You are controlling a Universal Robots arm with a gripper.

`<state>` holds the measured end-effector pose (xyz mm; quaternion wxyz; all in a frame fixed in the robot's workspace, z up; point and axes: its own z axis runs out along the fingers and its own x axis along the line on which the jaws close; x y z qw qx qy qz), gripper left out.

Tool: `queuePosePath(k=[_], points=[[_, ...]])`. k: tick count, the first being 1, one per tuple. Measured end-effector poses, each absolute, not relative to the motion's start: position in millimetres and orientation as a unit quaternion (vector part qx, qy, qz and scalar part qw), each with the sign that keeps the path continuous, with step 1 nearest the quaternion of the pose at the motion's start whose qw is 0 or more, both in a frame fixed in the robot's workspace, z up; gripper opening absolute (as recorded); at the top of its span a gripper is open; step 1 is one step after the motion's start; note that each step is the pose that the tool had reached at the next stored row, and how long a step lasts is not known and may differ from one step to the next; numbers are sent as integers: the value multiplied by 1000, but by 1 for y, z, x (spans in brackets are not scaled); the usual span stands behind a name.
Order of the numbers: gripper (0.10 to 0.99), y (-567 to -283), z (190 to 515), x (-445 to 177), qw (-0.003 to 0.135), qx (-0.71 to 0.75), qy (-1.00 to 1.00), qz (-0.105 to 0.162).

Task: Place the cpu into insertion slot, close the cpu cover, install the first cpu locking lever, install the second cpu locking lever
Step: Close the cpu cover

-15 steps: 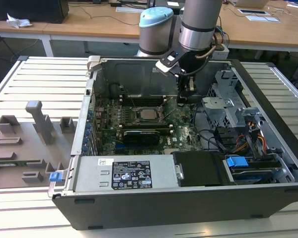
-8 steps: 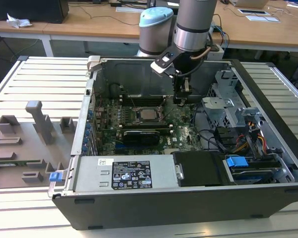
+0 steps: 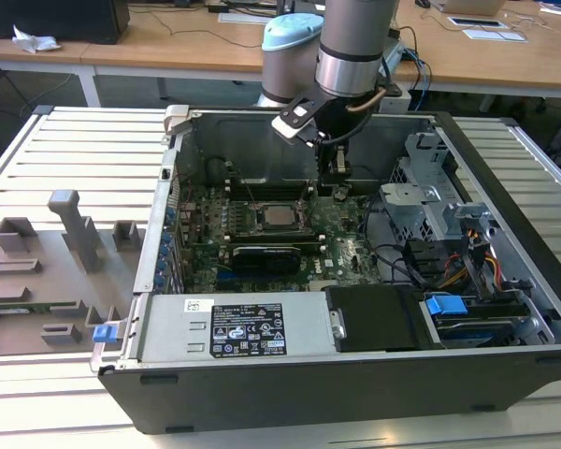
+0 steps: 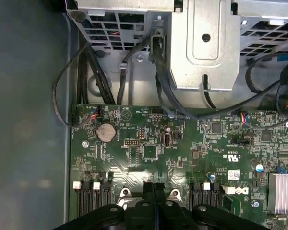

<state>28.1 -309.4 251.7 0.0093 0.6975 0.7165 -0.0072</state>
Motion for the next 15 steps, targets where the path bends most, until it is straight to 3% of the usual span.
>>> queuePosePath(k=[15], points=[[106,-309,251,17,9,697,717,-7]])
